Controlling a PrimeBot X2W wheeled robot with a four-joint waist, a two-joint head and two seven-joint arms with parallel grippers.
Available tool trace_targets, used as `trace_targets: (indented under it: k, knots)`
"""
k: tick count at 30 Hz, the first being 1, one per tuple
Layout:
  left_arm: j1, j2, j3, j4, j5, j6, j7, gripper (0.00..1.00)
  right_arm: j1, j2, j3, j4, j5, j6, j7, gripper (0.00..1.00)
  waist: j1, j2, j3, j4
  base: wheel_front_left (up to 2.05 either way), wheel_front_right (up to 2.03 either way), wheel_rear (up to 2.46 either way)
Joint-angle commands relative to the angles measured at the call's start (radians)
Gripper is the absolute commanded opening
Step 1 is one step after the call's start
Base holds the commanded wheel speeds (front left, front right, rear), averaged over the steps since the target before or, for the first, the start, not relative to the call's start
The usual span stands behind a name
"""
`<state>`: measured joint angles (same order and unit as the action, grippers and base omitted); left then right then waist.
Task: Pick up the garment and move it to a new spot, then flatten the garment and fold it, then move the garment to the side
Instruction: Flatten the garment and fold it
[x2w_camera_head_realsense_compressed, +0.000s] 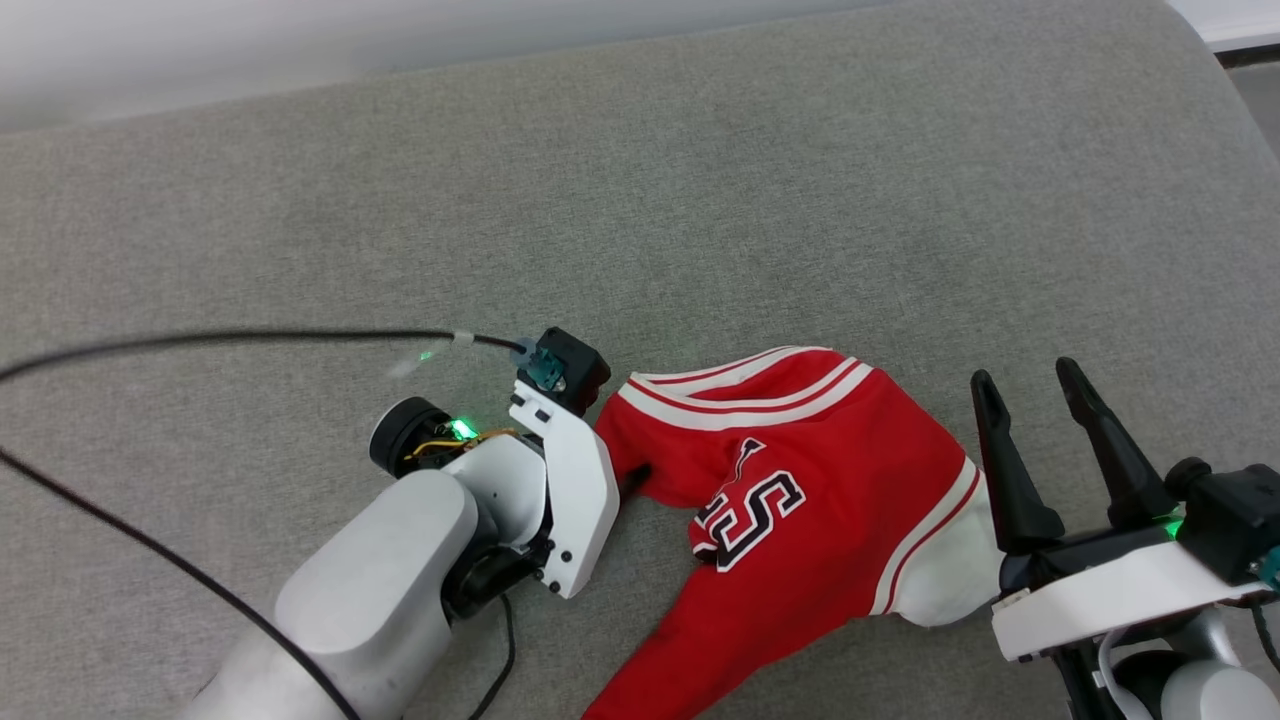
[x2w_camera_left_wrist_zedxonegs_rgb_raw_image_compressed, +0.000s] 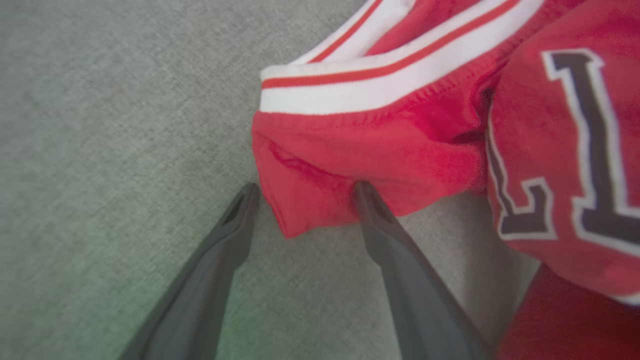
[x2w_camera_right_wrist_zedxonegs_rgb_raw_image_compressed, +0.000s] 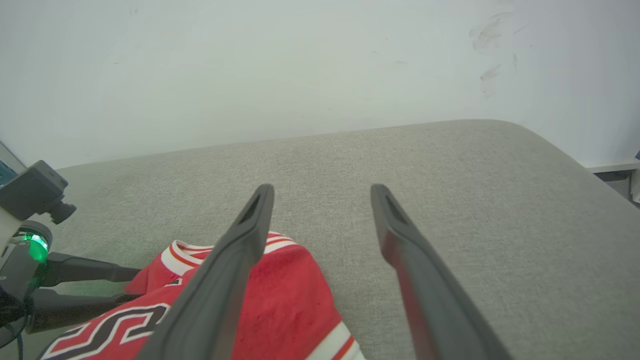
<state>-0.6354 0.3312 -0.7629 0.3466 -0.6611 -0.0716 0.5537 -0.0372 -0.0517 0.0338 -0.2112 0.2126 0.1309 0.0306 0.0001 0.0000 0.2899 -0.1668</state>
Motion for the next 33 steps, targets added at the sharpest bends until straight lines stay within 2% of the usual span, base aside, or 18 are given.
trace_targets:
  k: [1,3,4,5,6,11,19,26,33]
  knots:
    - [-0.008,-0.003,-0.017,0.026,-0.004,-0.009,0.031,1.0,-0.017,0.002,0.004,0.007,0.012,0.0,-0.008,1.0,-0.0001,0.0,0.004,-0.005,0.0,0.0,0.0]
    - [-0.001,-0.004,-0.037,0.063,-0.017,-0.018,0.073,1.0,-0.021,0.002,0.014,0.019,0.017,0.0,-0.014,1.0,-0.0001,0.0,0.004,-0.014,0.0,0.0,0.0]
    - [0.01,-0.012,-0.061,0.097,-0.033,-0.028,0.114,0.78,-0.027,0.002,0.019,0.037,0.025,0.0,-0.024,1.0,-0.0001,0.0,0.002,-0.024,0.0,0.0,0.0]
    - [0.013,-0.015,-0.067,0.102,-0.037,-0.03,0.117,0.35,-0.03,0.002,0.018,0.043,0.027,0.0,-0.028,1.0,-0.0001,0.0,0.001,-0.027,0.0,0.0,0.0]
    - [0.012,-0.018,-0.067,0.1,-0.037,-0.034,0.102,0.0,-0.031,0.002,0.017,0.048,0.029,0.0,-0.031,1.0,-0.0001,0.0,0.0,-0.028,0.0,0.0,0.0]
    - [-0.003,-0.006,-0.049,0.078,-0.012,-0.033,0.007,0.0,-0.022,0.002,0.007,0.069,0.034,0.0,-0.038,1.0,-0.0001,0.0,-0.021,-0.023,0.0,0.0,0.0]
    - [0.03,0.063,0.005,-0.059,0.042,0.035,-0.155,0.0,0.009,0.002,-0.016,0.064,0.028,0.0,-0.015,1.0,-0.0001,0.0,-0.085,0.015,0.0,0.0,0.0]
    - [0.136,0.182,0.072,-0.288,0.059,0.149,-0.191,0.0,0.041,0.002,-0.04,0.042,0.016,0.0,0.011,1.0,-0.0001,0.0,-0.129,0.064,0.0,0.0,0.0]
    - [0.332,0.286,0.149,-0.466,0.019,0.297,-0.177,0.0,0.061,0.002,-0.053,0.025,0.014,0.0,0.035,1.0,-0.0001,0.0,-0.146,0.103,0.0,0.0,0.0]
